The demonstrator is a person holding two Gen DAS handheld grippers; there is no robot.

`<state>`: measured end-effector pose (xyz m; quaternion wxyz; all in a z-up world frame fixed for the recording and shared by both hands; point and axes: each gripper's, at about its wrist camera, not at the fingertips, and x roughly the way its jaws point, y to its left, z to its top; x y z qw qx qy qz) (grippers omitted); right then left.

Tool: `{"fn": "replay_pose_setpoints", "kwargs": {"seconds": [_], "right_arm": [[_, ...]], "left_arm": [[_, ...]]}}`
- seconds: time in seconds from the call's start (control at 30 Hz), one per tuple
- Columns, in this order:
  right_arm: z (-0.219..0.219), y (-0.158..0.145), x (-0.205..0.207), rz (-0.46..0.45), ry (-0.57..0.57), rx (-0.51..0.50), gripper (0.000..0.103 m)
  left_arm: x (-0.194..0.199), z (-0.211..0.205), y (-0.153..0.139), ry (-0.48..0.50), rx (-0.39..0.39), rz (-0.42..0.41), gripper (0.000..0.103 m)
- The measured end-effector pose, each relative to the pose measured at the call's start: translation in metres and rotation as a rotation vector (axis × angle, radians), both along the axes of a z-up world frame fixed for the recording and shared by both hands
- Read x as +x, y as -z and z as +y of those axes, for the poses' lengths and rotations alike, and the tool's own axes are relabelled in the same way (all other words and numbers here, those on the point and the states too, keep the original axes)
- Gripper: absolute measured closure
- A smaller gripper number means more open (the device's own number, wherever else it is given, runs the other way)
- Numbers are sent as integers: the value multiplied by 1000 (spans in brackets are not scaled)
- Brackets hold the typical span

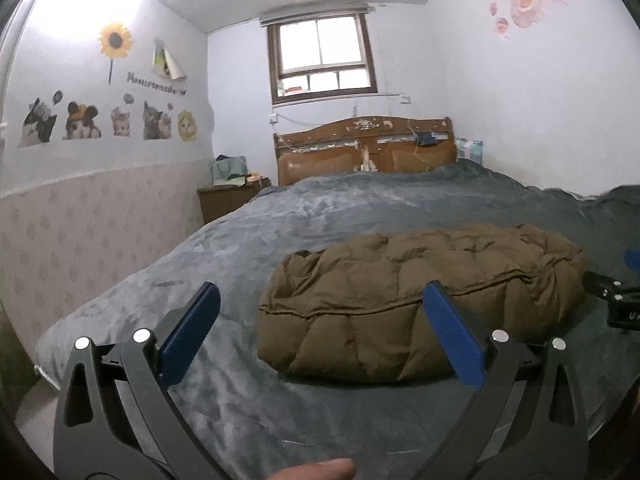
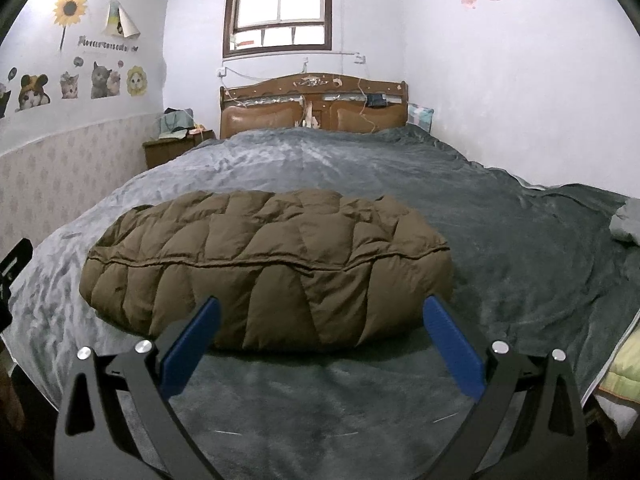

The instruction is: Fold large clothes

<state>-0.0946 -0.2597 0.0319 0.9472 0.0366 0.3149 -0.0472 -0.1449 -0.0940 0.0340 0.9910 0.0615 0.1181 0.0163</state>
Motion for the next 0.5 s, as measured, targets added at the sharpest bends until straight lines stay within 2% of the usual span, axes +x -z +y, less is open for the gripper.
{"fn": "replay_pose_setpoints", "kwargs": {"seconds": [0.13, 0.4, 0.5], "right_arm": [[0, -1, -1, 0, 2, 3, 2], [-1, -1, 0, 9, 2, 10, 2], [-3, -2, 0, 8, 0, 11, 2]], "left_arm": [[2, -12, 3, 20, 76, 14, 3], [2, -7, 2, 1, 47, 10, 3], [2, -11, 5, 6, 69, 15, 3]]}}
